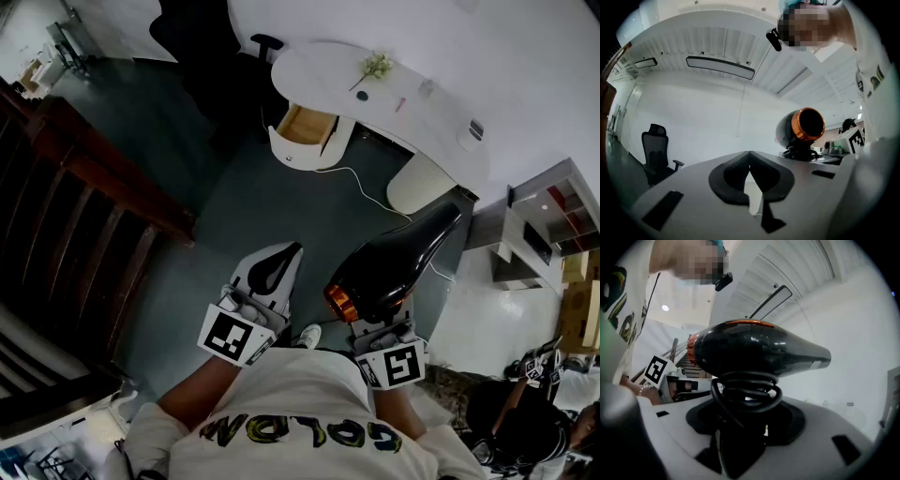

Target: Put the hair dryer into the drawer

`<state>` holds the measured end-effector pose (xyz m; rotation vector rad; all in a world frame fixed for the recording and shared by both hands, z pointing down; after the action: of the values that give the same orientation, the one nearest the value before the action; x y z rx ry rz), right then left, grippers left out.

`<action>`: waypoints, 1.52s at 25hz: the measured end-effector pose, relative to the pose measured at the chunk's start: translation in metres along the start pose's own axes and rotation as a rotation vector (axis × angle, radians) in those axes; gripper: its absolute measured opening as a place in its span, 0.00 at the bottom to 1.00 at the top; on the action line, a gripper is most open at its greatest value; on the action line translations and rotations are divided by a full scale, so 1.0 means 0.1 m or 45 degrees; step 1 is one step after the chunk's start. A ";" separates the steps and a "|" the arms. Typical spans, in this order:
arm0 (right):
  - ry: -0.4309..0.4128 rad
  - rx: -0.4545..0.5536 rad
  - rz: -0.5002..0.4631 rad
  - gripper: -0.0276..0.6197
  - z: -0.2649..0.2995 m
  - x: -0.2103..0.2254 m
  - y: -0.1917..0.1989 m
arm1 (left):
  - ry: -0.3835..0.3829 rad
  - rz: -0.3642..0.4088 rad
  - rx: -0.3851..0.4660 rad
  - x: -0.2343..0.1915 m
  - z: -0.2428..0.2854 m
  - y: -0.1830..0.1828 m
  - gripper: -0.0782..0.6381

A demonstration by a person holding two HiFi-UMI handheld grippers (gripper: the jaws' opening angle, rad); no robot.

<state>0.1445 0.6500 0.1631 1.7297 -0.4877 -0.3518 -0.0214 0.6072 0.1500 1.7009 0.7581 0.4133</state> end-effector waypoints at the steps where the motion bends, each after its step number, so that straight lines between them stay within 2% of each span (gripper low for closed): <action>1: 0.000 0.002 -0.005 0.43 0.05 0.00 0.01 | 0.002 -0.002 0.001 -0.05 0.01 0.00 0.13; 12: 0.014 0.033 -0.020 0.44 0.83 -0.17 0.12 | 0.019 -0.021 0.027 -0.83 0.04 -0.12 0.13; 22: 0.055 0.031 -0.043 0.44 1.23 -0.27 0.18 | 0.031 -0.017 0.026 -1.30 0.02 -0.18 0.13; 34: 0.050 0.036 -0.053 0.44 1.52 0.00 0.28 | 0.047 -0.023 0.021 -1.50 0.38 -0.06 0.13; 38: 0.047 0.031 -0.064 0.44 1.69 0.25 0.35 | 0.051 -0.026 0.014 -1.61 0.68 0.03 0.13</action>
<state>0.0799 0.4880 0.1620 1.7716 -0.4243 -0.3502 -0.0945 0.4483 0.1537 1.6981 0.8075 0.4314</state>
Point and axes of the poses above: the fingertips, and each gripper's own axes: z forward along the fingers, x to its right, y out of its underside, the point moved 6 cm from there along -z, backward along the fingers, and after that the axes turned 13 degrees about x, right-handed, at the moved point
